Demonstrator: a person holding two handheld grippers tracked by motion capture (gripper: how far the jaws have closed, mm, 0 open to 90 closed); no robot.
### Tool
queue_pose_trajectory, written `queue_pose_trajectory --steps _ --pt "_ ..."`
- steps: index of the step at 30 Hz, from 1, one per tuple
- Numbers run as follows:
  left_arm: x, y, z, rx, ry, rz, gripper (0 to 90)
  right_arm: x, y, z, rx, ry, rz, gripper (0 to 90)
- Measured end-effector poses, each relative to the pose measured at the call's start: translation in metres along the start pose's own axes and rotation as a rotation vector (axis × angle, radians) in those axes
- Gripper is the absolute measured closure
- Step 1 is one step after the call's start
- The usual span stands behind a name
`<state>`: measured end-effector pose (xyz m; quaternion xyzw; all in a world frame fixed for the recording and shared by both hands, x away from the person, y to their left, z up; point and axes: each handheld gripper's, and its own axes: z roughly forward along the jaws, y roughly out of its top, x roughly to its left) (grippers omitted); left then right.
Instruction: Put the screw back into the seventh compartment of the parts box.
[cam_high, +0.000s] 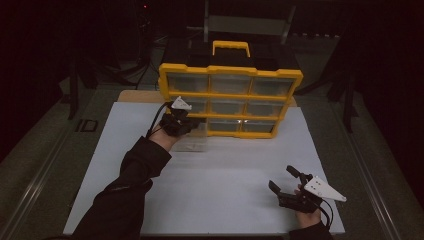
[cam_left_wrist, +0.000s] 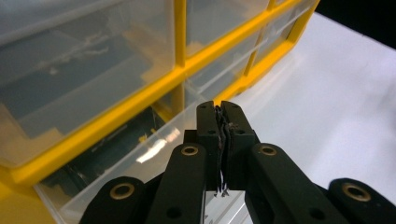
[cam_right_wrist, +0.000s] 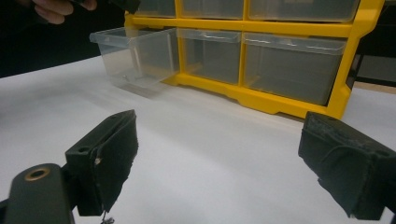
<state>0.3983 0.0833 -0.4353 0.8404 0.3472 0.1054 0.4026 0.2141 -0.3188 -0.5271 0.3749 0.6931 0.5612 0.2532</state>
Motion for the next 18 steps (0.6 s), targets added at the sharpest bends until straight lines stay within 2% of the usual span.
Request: queue_pose_trajectory --steps 7,10,12,16,18 --pt "0.005 -0.008 0.009 0.041 0.012 -0.032 86.1 0.000 0.000 0.000 0.001 0.000 0.002 11.7" --pt "0.005 -0.009 0.011 0.054 0.024 -0.032 86.1 0.000 0.000 0.000 0.001 0.001 0.002 11.8" --pt "0.007 -0.010 0.016 0.089 0.032 -0.048 86.1 0.000 0.000 0.000 0.001 0.001 0.002 11.7" --pt "0.007 -0.010 0.018 0.102 0.035 -0.055 86.1 0.000 0.000 0.000 0.001 0.001 0.002 11.7" --pt "0.009 -0.010 0.023 0.131 0.043 -0.074 86.1 0.000 0.000 0.000 0.001 0.001 0.003 11.7"
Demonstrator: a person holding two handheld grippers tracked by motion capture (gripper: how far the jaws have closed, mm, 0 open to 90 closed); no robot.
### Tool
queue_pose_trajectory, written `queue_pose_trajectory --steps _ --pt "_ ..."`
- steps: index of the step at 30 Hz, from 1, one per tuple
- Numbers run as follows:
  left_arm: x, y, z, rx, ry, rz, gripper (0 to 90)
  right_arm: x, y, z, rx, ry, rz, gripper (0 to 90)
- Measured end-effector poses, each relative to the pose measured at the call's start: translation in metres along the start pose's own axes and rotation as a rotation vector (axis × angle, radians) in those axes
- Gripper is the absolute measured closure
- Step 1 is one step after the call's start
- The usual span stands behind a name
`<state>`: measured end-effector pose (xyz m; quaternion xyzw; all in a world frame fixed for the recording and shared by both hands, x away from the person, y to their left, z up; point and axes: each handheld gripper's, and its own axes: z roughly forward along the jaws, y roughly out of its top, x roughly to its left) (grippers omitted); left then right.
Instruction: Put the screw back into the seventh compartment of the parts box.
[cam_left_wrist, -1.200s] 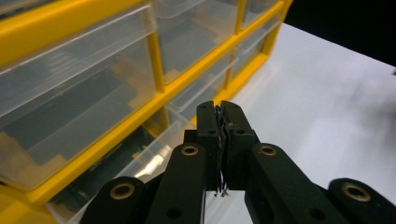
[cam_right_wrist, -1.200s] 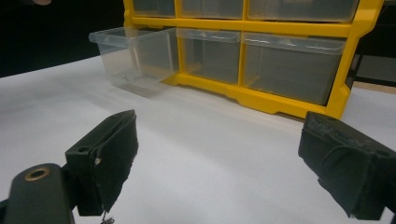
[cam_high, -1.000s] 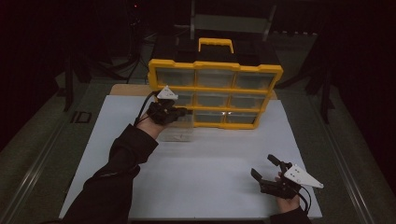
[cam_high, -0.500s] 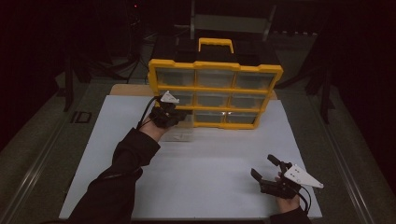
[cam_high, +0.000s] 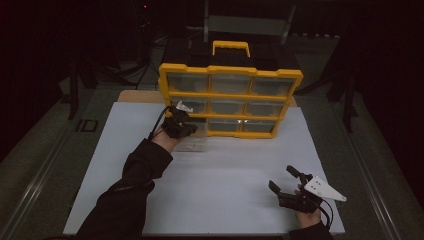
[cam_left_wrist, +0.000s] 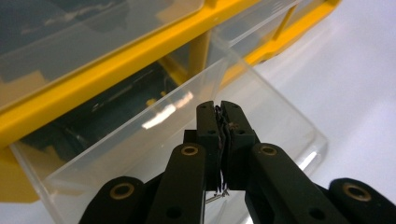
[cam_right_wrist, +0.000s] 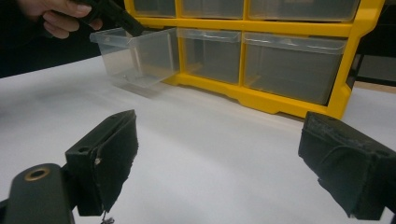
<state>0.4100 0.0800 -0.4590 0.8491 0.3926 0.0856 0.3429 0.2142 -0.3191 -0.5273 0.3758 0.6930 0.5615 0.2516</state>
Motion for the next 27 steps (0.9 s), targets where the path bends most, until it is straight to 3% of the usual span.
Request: queue_pose_trajectory --steps 5,9,12,22,27 --pt "0.002 0.000 0.003 0.017 0.014 -0.015 85.5 0.000 0.000 0.000 0.000 0.001 -0.001 11.7" --pt "0.000 0.000 0.002 0.019 0.018 -0.014 75.9 0.000 0.000 0.000 -0.001 0.000 -0.001 11.7" --pt "-0.001 0.000 0.000 0.016 0.011 -0.007 73.7 0.000 0.000 0.000 -0.001 0.001 0.000 11.7" --pt "-0.005 0.001 -0.013 -0.019 -0.005 -0.002 65.5 -0.001 0.000 0.000 -0.001 -0.002 0.001 11.7" --pt "-0.008 -0.001 -0.024 -0.044 -0.025 0.015 55.8 -0.001 -0.001 -0.001 -0.003 -0.002 0.005 11.7"
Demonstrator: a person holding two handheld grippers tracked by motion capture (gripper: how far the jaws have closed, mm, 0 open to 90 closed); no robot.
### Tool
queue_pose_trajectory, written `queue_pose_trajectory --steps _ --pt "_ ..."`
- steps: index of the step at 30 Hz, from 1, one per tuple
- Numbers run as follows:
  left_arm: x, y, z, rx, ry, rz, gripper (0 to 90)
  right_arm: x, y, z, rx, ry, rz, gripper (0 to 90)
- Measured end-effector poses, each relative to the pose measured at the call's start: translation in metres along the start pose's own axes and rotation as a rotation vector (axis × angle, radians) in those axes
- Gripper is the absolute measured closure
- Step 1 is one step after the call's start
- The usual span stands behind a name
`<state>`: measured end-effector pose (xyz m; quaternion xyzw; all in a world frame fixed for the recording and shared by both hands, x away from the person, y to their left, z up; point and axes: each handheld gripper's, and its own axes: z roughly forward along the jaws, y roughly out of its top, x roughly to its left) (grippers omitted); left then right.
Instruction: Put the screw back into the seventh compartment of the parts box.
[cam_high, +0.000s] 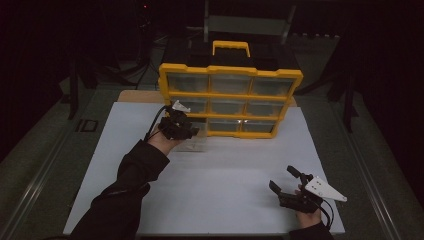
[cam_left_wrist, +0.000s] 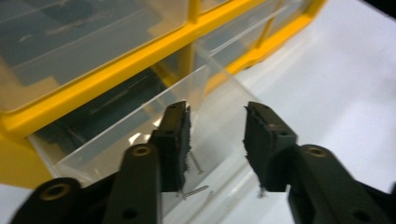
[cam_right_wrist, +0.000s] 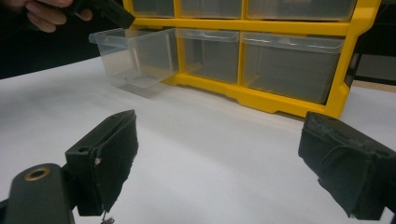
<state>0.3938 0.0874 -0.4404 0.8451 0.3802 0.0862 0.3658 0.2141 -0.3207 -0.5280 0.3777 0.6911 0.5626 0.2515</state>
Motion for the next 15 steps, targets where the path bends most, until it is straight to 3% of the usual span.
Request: queue_pose_trajectory --steps 1,4,8,15 --pt "0.000 0.000 0.000 0.000 0.000 0.000 55.8 0.000 0.000 0.000 0.000 0.000 0.000 11.7" --pt "-0.004 -0.001 -0.013 -0.030 -0.020 0.011 44.0 0.000 0.000 0.000 0.000 0.001 0.003 11.7" --pt "-0.007 -0.002 -0.020 -0.035 -0.028 0.018 41.4 0.000 -0.001 0.000 0.001 0.001 0.004 11.7" --pt "-0.016 -0.007 -0.028 -0.058 -0.050 0.019 13.6 -0.001 0.000 -0.001 0.002 -0.002 0.004 11.7"
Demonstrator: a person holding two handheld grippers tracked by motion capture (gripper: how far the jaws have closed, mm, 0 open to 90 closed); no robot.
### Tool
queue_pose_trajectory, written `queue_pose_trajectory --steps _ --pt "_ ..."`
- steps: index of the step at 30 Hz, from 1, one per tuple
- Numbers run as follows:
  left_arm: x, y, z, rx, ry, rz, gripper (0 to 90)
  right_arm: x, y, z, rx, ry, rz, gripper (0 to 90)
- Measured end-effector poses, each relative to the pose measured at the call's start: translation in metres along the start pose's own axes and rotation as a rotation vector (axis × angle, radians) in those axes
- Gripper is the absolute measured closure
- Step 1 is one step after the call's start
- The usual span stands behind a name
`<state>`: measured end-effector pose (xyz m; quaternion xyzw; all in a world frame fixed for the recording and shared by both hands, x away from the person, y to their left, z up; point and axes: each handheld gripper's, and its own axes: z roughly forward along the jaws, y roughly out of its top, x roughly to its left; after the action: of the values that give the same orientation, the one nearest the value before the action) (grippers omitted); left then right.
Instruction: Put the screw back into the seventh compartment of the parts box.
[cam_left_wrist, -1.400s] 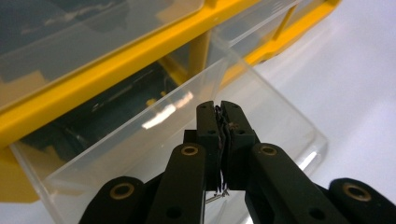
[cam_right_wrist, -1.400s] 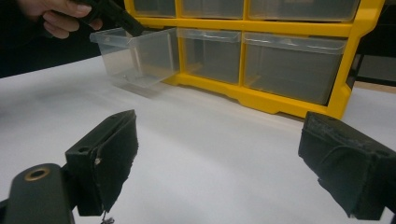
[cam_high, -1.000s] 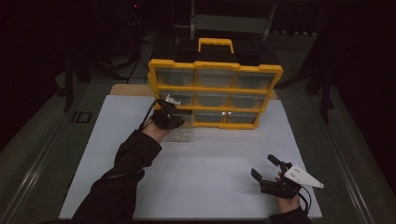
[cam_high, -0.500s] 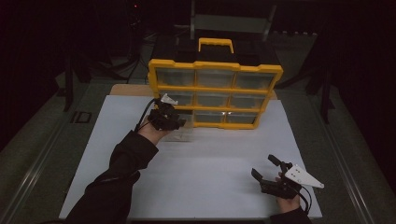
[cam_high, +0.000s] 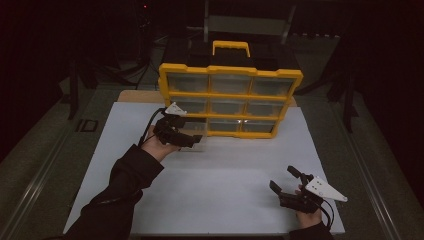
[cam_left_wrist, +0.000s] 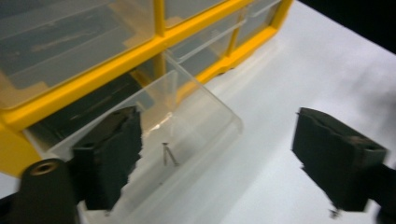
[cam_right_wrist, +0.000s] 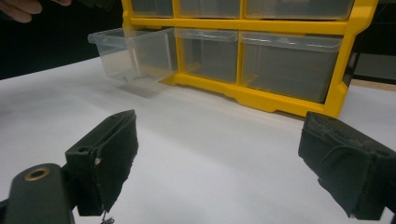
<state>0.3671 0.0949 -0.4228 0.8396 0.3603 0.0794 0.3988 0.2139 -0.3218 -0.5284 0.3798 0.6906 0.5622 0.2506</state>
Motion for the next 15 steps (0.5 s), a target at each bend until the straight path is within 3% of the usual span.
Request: queue_pose_trajectory --steps 2,4,5,9,15 --pt "0.000 -0.002 -0.003 -0.010 -0.034 0.005 7.8 0.000 0.000 0.000 0.001 0.000 0.000 11.7" --pt "0.000 -0.002 -0.003 -0.010 -0.034 0.005 3.2 0.000 0.000 0.000 -0.001 0.000 -0.002 11.7" --pt "0.000 -0.008 -0.010 -0.049 -0.060 -0.006 0.0 0.001 0.001 0.000 -0.001 -0.001 -0.005 11.7" --pt "0.000 -0.016 -0.018 -0.096 -0.068 -0.026 0.0 0.001 0.001 0.000 0.000 -0.001 -0.007 11.7" --pt "0.000 -0.027 -0.029 -0.121 -0.078 -0.030 0.0 0.002 0.001 0.000 0.000 -0.002 -0.008 11.7"
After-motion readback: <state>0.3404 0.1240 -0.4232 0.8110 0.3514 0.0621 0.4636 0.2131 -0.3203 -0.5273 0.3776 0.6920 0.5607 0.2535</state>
